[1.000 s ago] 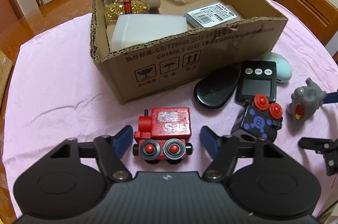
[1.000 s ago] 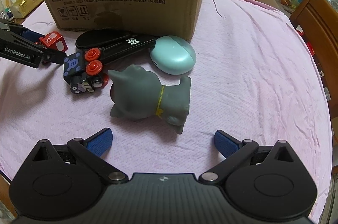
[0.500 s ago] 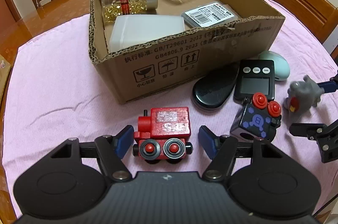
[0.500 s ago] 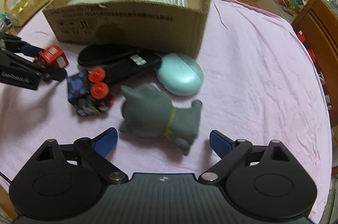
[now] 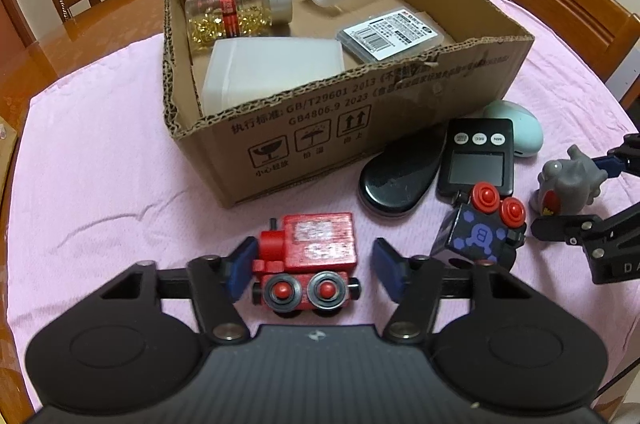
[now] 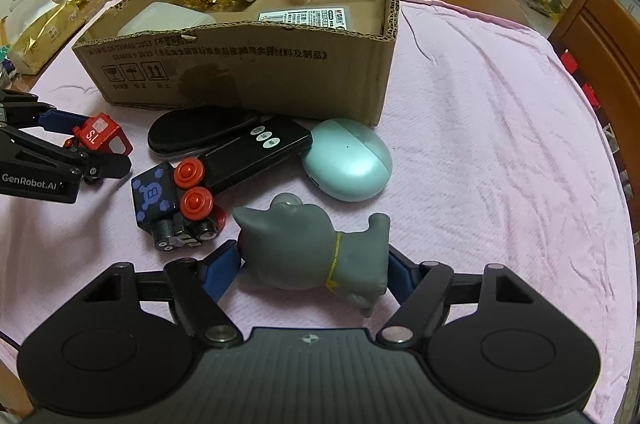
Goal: Organize rigid objects
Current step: 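Carry the train and cat figure into the box and open both tools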
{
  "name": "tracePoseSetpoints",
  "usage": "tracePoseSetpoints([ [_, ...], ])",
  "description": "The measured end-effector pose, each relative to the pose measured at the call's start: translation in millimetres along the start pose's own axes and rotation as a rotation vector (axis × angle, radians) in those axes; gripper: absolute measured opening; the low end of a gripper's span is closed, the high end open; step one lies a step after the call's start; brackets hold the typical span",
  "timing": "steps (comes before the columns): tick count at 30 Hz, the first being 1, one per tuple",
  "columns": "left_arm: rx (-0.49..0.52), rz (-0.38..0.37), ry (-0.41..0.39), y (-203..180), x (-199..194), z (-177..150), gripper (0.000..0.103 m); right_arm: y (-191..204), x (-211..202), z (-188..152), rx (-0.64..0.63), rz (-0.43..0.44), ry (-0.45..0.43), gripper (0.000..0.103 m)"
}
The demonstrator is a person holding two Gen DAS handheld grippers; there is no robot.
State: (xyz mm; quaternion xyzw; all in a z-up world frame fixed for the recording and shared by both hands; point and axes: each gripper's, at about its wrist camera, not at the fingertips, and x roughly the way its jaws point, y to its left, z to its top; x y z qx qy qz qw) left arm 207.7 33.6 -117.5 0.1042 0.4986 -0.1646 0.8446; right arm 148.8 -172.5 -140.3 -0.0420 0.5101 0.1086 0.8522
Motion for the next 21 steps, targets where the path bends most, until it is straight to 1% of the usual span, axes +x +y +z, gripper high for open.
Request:
tracePoseSetpoints([
  [1,0.002,-0.003,0.004,0.5,0.6,0.5,0.05,0.2,0.0,-0.1,-0.002,-0.002,0.0,0.079],
  [6,-0.003,-0.028,0.02,4.6,-0.5,2.2,0.05,0.7,-2.8,0.4,-0.012,0.002,0.008,0.078],
  [16,0.085,-0.056,0.031,-1.6,-25.6,8.5,0.05,-1.2,-25.0,12.6,-0.099,0.03,0.006,0.078],
  [21,0.135,-0.081,0.025,-6.1,-49.7,15.7,0.05,-4.8,-41.9,23.4,-0.136,0.059,0.002,0.078],
])
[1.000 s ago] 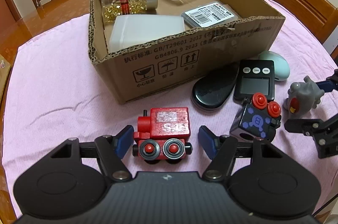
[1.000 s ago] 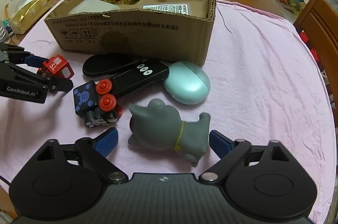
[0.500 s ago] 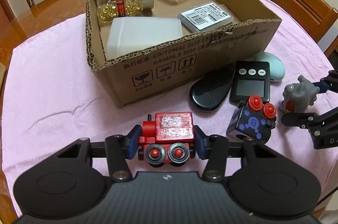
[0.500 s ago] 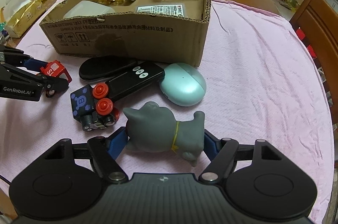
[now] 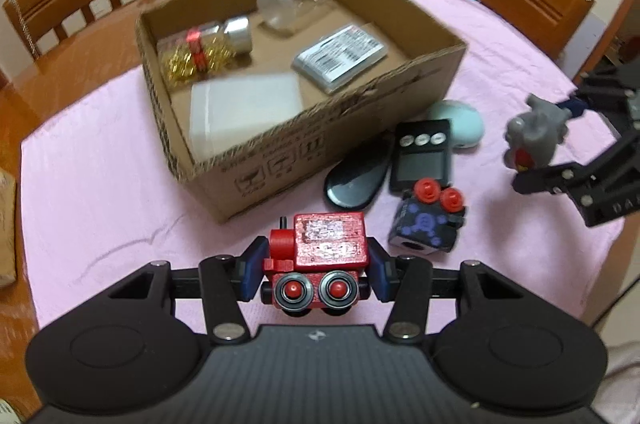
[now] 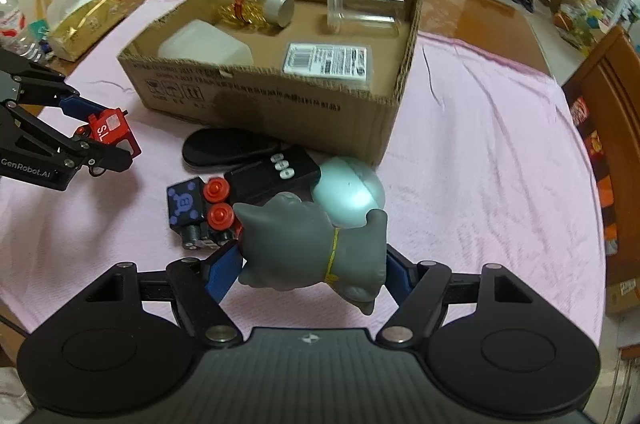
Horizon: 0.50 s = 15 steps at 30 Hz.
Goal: Organize rigid objects
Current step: 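Carry the train and cat figure into the box and open both tools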
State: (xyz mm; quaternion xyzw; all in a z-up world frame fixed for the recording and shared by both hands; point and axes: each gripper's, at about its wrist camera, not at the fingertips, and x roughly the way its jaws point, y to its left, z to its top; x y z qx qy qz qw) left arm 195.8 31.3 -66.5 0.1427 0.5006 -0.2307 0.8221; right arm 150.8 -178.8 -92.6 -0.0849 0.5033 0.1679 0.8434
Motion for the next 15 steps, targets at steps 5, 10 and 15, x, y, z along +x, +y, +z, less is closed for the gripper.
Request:
tracePoseSetpoints([
  [5,0.039,-0.015,-0.043,-3.6,-25.6,17.0,0.05,-0.9,-19.8,17.3,-0.049,0.024,-0.031,0.078],
  [10,0.061,0.004,-0.112,-3.2,-43.4,38.2,0.05,-1.1,-34.6,45.6,-0.1,0.019,-0.091,0.078],
  [15,0.077,0.035,-0.165,1.5,-49.1,62.3,0.05,-7.1,-40.6,78.3,-0.094,0.039,-0.151,0.078],
])
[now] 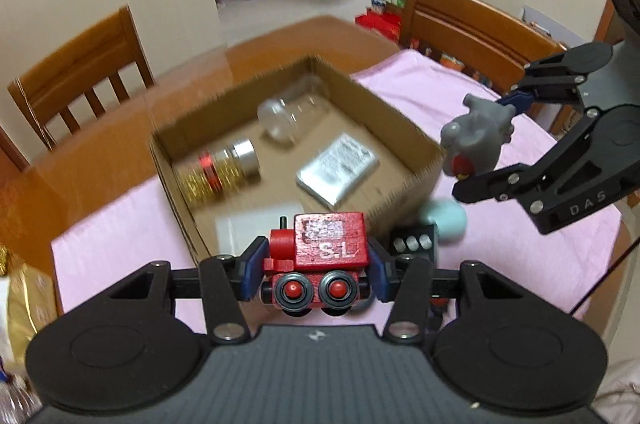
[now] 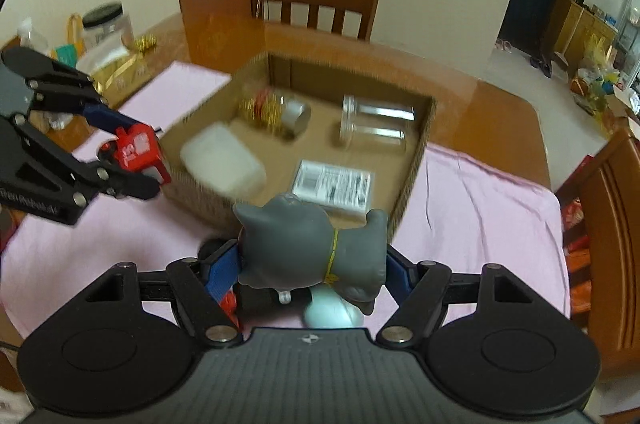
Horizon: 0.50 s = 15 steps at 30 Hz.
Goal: Organize rigid objects
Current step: 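Carry the train and cat figure into the box and open both tools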
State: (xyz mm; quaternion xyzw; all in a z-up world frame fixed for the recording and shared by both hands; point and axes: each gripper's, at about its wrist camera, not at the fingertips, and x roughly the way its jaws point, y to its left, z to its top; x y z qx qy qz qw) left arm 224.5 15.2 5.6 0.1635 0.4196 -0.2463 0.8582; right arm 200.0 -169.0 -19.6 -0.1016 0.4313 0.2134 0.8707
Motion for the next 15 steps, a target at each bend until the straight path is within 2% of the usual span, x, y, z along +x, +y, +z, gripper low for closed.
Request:
tracePoseSetpoints([
  [8,-0.006,0.051,-0.032,21.0,21.3,35.3,0.05,-9.6,19.6,38.0,0.019,-0.016,-0.04,0.078],
  [12,-0.014,0.079,-0.032,31.7,35.8,45.6,0.05,-12.0,35.5,48.9,0.016,-0.042,-0.029,0.079],
  [14,-0.019,0.086,-0.028,36.7,42.7,49.4,0.05,-11.5,41.5,48.9,0.018,-0.053,-0.023,0.085],
  [15,-0.023,0.091,-0.024,39.3,46.4,51.2,0.05,-11.7,41.6,49.1,0.023,-0.055,-0.029,0.097],
])
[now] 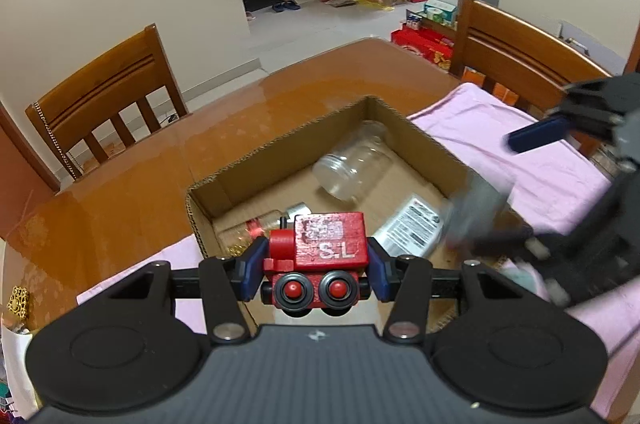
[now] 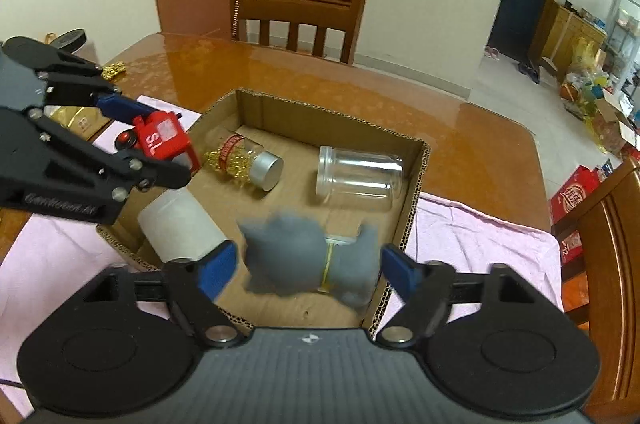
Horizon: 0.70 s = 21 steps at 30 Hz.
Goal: Organize rigid objects
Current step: 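Carry the train and cat figure into the box and open both tools, then grasp the blue-black robot toy with red buttons using the left tool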
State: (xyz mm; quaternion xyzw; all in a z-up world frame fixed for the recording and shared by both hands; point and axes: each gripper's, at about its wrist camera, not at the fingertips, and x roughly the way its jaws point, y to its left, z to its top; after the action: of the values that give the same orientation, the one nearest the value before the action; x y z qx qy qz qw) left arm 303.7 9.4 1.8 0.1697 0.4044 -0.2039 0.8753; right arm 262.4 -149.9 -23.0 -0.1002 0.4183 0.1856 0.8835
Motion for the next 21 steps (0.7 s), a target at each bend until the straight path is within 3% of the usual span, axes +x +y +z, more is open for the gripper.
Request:
tracePoseSetpoints([
  [1,-0.003,0.005,0.003,2.4,3.2,1.1,0.05,0.3,-2.0,-0.9,0.006,0.006,-0.01,0.103],
  [14,-0.045,0.042,0.046,21.2,42.6,5.7,0.052,12.1,-30.2,-13.8,0.032,-0.009,-0.029,0.103],
  [15,-0.05,0.051,0.045,21.4,43.6,4.9,0.055,11.1,-32.8,-14.3,0.039,-0.011,-0.031,0.103],
  [17,-0.06,0.061,0.041,23.1,45.7,3.5,0.087,9.1,-35.2,-14.6,0.046,-0.017,-0.039,0.103],
  [21,-0.078,0.084,0.021,24.3,40.5,-0.5,0.093,4.2,-37.7,-17.8,0.062,-0.044,-0.042,0.103],
])
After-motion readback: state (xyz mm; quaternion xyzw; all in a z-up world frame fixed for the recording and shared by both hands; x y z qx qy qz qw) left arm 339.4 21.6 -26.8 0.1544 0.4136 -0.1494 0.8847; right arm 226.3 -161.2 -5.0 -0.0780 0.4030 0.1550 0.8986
